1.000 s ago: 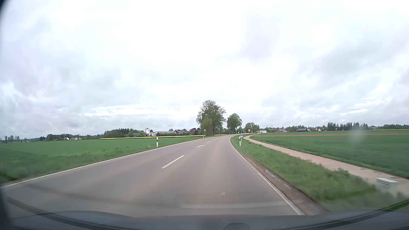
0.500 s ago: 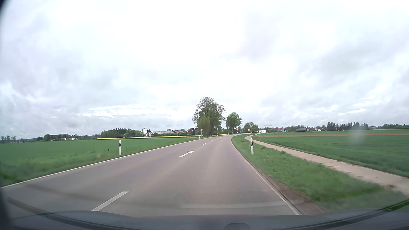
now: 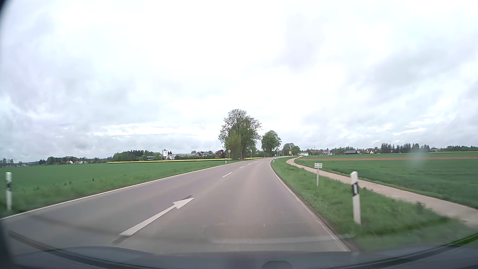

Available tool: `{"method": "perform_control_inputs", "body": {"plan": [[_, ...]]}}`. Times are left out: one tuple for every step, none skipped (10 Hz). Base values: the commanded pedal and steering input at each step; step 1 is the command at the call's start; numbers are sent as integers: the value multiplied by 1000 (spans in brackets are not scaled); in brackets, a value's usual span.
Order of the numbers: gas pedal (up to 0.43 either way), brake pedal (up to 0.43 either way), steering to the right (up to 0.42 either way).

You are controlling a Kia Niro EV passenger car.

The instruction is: Follow the waypoints while adhering to traffic rules and regulations

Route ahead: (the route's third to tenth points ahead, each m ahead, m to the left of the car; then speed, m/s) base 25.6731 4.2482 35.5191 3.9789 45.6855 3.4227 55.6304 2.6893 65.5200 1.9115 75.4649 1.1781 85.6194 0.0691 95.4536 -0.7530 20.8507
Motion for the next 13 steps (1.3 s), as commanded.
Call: {"method": "perform_control_inputs", "body": {"plan": [[240,0,7],[240,0,7],[240,0,7],[240,0,7],[240,0,7],[240,0,7],[240,0,7],[240,0,7],[240,0,7],[240,0,7],[240,0,7],[240,0,7],[240,0,6]]}}
